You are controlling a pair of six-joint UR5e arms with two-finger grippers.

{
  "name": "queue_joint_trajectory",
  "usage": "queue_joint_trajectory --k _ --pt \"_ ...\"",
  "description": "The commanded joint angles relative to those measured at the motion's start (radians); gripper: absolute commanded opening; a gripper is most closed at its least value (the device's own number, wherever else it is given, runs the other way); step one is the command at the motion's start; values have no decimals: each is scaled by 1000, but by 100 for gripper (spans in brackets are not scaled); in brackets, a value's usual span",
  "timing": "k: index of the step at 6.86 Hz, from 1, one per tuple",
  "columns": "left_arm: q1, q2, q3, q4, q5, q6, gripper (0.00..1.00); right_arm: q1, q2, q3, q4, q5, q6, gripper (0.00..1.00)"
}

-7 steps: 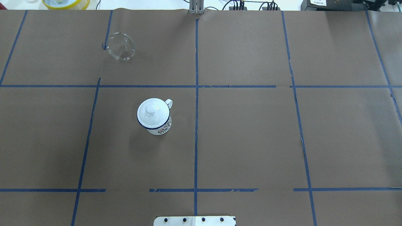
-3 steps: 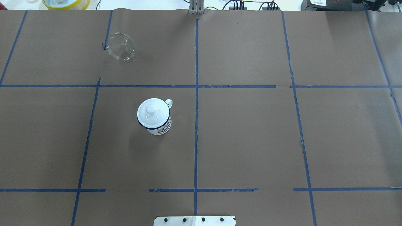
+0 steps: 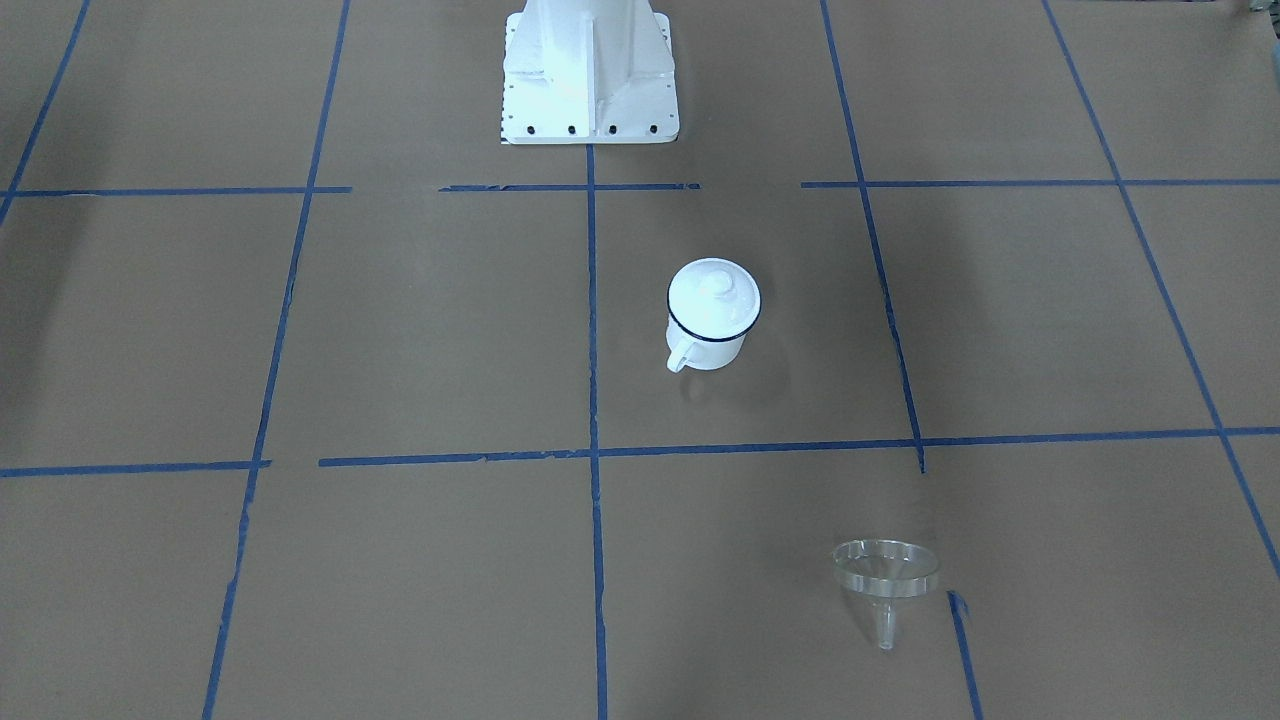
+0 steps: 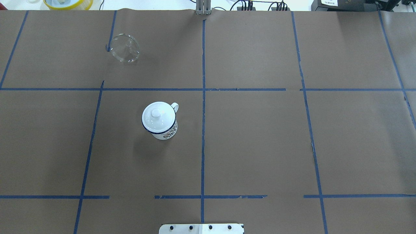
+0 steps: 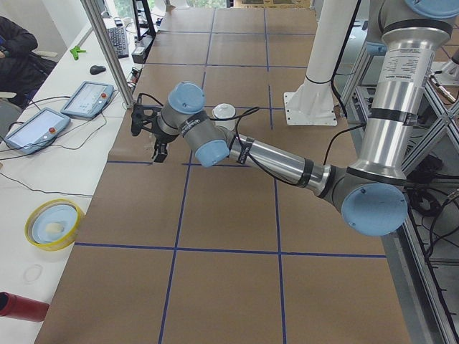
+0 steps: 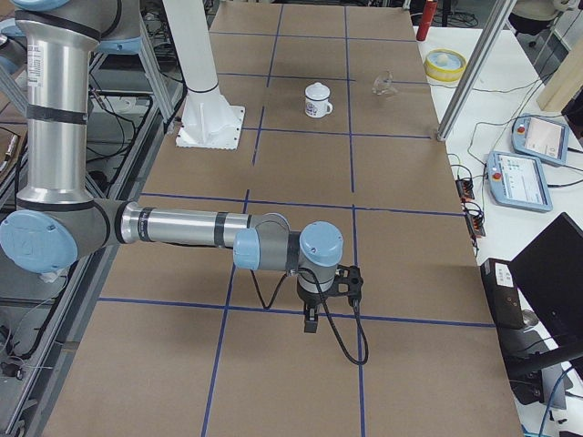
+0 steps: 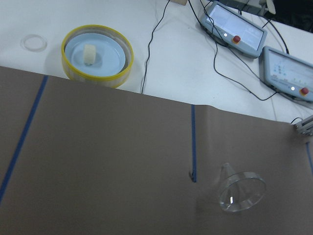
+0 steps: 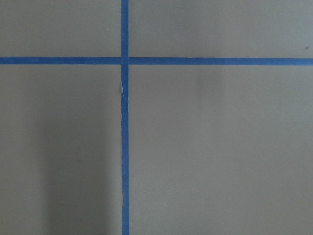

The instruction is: Place funnel on cup

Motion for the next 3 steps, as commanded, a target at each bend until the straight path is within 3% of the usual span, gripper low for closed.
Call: queue_joint_trajectory --k 1,3 --pt "192 -127 21 -73 218 -534 100 0 0 0 0 0 0 100" --pt "442 -304 163 -67 508 -851 100 0 0 0 0 0 0 100"
